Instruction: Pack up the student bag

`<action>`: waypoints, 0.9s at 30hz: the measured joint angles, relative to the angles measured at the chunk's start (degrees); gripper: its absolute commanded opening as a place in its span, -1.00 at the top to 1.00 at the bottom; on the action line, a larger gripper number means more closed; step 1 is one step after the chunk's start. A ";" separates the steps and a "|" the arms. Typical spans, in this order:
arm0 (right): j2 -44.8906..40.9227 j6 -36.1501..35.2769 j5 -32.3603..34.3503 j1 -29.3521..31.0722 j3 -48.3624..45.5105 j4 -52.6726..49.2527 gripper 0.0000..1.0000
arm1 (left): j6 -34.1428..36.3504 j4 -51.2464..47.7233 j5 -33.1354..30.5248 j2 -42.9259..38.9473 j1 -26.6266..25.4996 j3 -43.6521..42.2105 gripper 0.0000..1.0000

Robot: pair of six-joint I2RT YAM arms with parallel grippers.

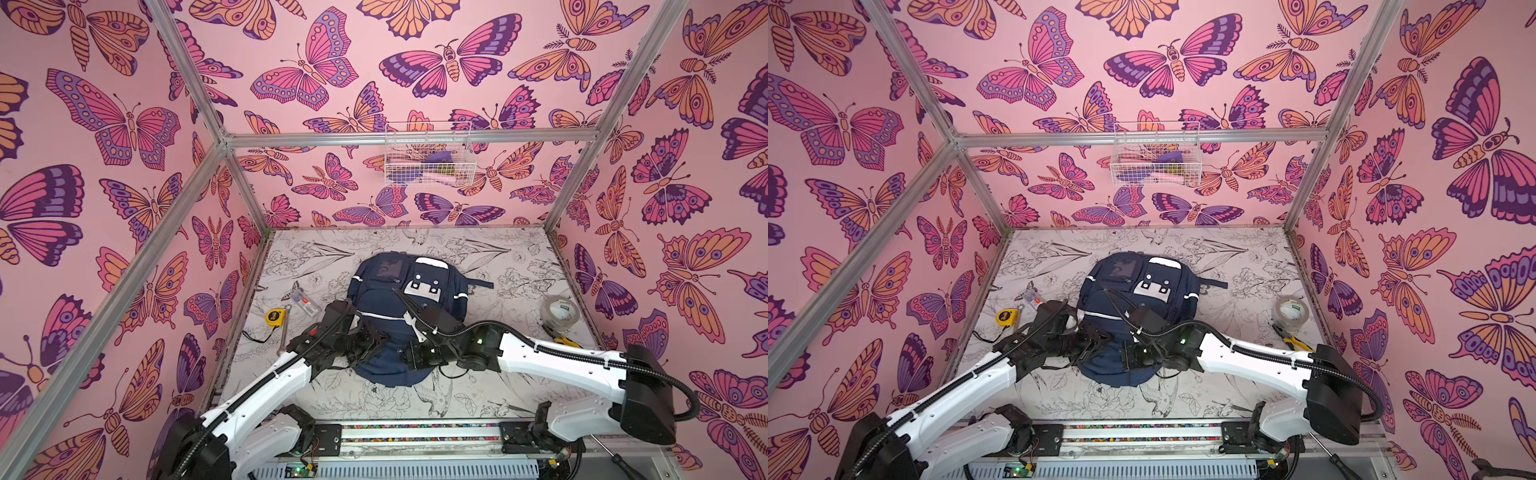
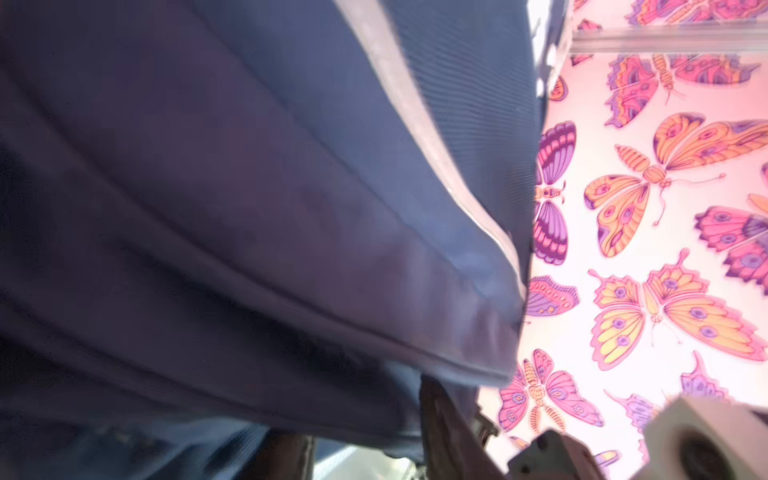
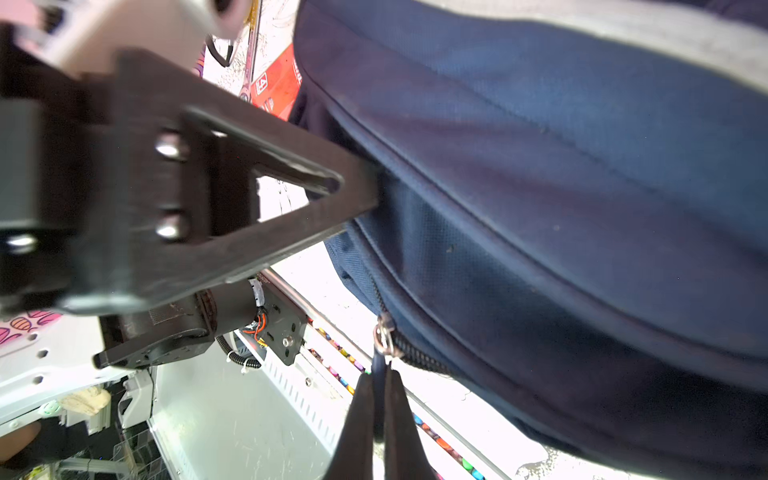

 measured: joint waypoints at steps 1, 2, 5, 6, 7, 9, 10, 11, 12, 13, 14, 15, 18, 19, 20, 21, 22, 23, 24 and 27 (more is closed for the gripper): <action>-0.37 0.02 0.26 0.07 -0.35 -0.07 1.00 | -0.15 0.44 -0.09 0.20 0.00 -0.02 0.66; -0.81 0.02 0.59 0.17 -0.70 -0.24 1.00 | -0.02 0.72 -0.04 0.24 0.00 -0.02 0.76; -2.32 0.00 1.77 0.35 -1.60 -0.59 1.00 | -0.22 1.73 0.20 0.20 -0.37 -0.13 1.00; -2.91 0.00 2.29 0.42 -1.92 -0.59 1.00 | -0.46 2.23 0.33 0.15 -0.42 -0.22 1.00; -3.52 0.00 2.82 0.48 -2.27 -0.55 1.00 | -0.35 2.62 0.63 0.04 -0.42 -0.39 1.00; -4.61 0.00 3.72 0.57 -2.95 -0.39 1.00 | -0.35 3.50 1.09 -0.37 -0.42 -0.90 1.00; -5.09 -0.02 4.04 0.57 -3.19 -0.50 1.00 | -0.33 3.85 1.18 -0.66 -0.42 -1.22 1.00; -5.44 -0.02 4.35 0.57 -3.30 -0.57 1.00 | -0.24 4.09 1.27 -0.96 -0.42 -1.55 1.00; -5.86 -0.04 4.90 0.48 -3.30 -0.85 1.00 | -0.09 4.13 1.27 -1.33 -0.39 -1.81 1.00; -6.34 -0.04 5.42 0.20 -3.32 -1.09 1.00 | 0.13 4.09 1.25 -1.73 -0.35 -2.01 1.00; -6.86 -0.04 5.75 -0.22 -3.39 -1.27 1.00 | 0.52 4.02 1.25 -2.19 -0.33 -2.12 1.00; -7.58 -0.07 5.88 -0.79 -3.56 -1.51 1.00 | 0.96 3.89 1.16 -2.84 -0.28 -2.16 1.00; -10.69 -0.28 5.55 -2.99 -4.90 -2.56 1.00 | 2.80 2.71 0.00 -4.92 -0.09 -2.14 1.00; -12.48 -0.39 5.62 -4.46 -5.95 -3.91 1.00 | 3.67 1.05 -1.09 -5.44 0.63 -2.14 1.00; -13.94 -0.44 5.77 -5.95 -6.84 -5.27 1.00 | 4.22 0.17 -1.75 -5.55 0.98 -2.14 1.00; -15.26 -0.48 5.95 -7.65 -7.65 -6.82 1.00 | 4.85 -0.59 -2.51 -5.57 1.38 -2.14 1.00; -16.24 -0.68 5.97 -9.29 -8.31 -8.13 1.00 | 5.55 -1.27 -3.13 -5.57 1.62 -2.14 1.00; -16.85 -0.98 5.97 -10.64 -8.79 -9.14 1.00 | 5.92 -1.64 -3.50 -5.57 1.64 -2.14 1.00; -17.40 -1.38 5.88 -12.20 -9.29 -10.12 1.00 | 6.36 -2.01 -3.85 -5.57 1.64 -2.14 1.00; -18.40 -2.58 4.90 -17.51 -10.73 -11.76 1.00 | 7.41 -2.73 -4.35 -5.62 1.64 -2.14 1.00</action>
